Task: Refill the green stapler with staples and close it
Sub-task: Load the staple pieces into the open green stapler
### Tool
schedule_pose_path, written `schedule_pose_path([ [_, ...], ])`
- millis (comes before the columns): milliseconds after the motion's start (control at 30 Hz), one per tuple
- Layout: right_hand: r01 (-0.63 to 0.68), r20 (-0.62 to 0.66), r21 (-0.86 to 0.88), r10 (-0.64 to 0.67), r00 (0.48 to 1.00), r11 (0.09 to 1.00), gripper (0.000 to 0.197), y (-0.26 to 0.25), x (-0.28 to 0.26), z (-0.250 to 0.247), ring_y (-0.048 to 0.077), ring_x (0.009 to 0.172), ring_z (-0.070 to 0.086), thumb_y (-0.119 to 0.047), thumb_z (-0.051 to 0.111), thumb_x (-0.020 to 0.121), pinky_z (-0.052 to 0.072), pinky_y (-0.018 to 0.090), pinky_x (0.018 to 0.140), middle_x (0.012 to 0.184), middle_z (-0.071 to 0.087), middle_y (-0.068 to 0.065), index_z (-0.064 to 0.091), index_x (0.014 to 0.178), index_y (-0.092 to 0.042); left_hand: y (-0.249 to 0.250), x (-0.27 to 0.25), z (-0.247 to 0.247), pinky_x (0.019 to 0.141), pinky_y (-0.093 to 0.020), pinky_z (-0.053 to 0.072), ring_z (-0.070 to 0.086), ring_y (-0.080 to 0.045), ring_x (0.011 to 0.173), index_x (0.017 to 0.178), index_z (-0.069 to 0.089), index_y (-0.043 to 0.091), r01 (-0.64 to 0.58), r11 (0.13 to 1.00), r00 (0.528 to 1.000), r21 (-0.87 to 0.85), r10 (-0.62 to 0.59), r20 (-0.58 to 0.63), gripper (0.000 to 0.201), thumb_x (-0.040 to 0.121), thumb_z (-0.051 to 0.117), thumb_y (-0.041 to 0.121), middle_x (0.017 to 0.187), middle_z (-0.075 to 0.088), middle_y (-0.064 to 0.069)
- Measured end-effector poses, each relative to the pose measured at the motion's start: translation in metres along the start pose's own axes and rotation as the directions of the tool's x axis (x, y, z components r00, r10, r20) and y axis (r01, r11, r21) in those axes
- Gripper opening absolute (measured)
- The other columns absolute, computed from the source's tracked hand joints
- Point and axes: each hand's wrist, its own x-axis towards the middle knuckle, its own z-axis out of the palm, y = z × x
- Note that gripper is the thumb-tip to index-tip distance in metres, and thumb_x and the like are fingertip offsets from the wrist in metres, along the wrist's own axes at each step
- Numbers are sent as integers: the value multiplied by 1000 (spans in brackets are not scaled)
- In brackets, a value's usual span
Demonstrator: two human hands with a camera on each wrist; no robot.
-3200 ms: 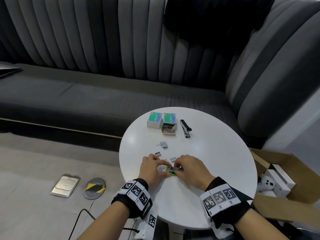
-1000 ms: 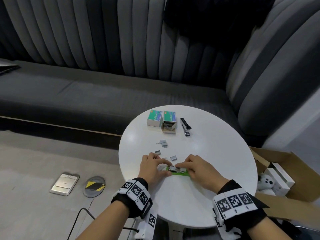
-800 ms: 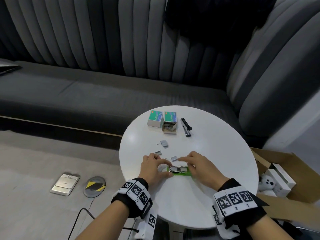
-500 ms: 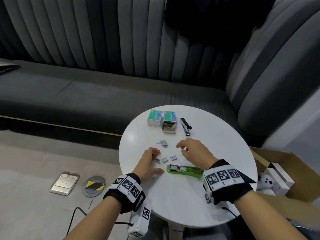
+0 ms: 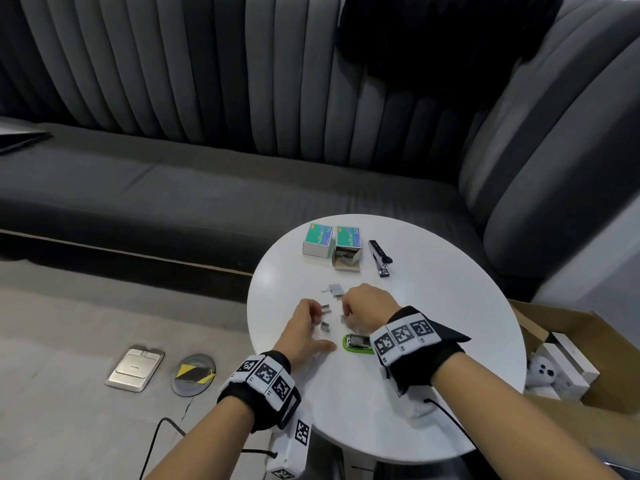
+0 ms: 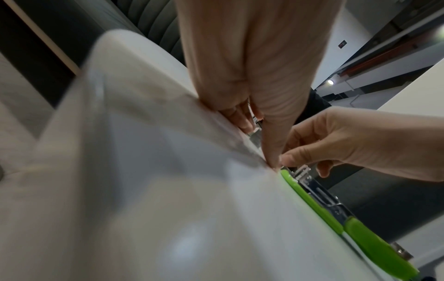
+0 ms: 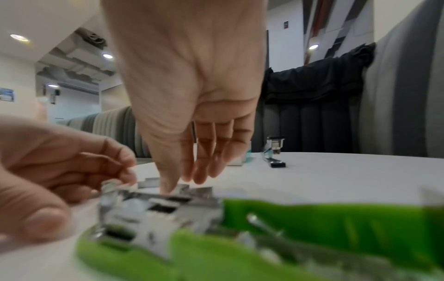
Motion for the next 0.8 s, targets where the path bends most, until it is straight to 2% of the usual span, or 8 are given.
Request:
schedule_pose_path([
  [133,-19,2,90,19,1000,996,35,12,7,-4,25,115,53,-20,54,89,44,35,90,126,56,9,53,123,-16,-6,7,-2,67,-8,40,40,-13,81,105,37,14,-9,995,1000,96,11,-15,52,70,74,2,99,42,-5],
  [200,19,-36,108,-15,999,994,37,14,13,-5,27,122,47,-14,48,91,42,39,95,132,51,10,49,128,-18,-5,12,-4,81,-19,41,42,-18,94,114,39,11,-17,972,998,236,31,-53,48,77,70,12,112,43,-9],
  [267,73,-44,95,-69,997,993,40,13,22,-3,29,126,42,-9,44,92,42,42,99,134,48,11,47,130,-18,-1,17,-7,95,-30,38,40,-24,112,122,39,10,-8,900,993,436,57,-100,48,82,64,23,126,41,-9],
  [333,124,0,62,-124,992,990,44,11,30,-1,31,128,40,-6,45,90,43,45,98,135,45,10,43,133,-17,3,20,-10,101,-35,34,35,-25,123,127,37,14,6,809,993,587,66,-100,52,84,60,30,134,37,-6],
  [467,147,163,20,-149,975,989,58,11,40,-1,31,135,31,-3,50,86,35,43,108,150,28,9,32,140,-14,2,19,-8,115,-41,12,17,-21,140,137,30,25,-48,735,999,677,31,37,56,87,54,33,149,26,1],
  [600,115,21,81,-117,993,990,36,16,43,-3,30,120,47,0,47,87,38,33,96,129,50,15,55,121,-8,0,22,-11,116,-46,-3,2,-18,145,133,37,27,-98,758,991,645,16,131,44,91,49,29,153,20,2],
  [733,68,-8,162,-68,998,984,28,23,38,-7,26,114,51,-5,57,85,40,27,89,121,56,13,59,113,-6,-3,24,-14,116,-48,-4,2,-19,145,131,40,24,-112,773,988,625,19,154,41,91,49,28,153,20,1],
  [800,23,-2,271,-24,1000,962,27,28,34,-7,22,100,55,-7,63,80,42,22,74,108,58,10,60,107,-6,-6,24,-15,116,-48,-4,1,-19,145,133,38,22,-113,762,988,637,15,157,44,92,48,30,153,20,1],
])
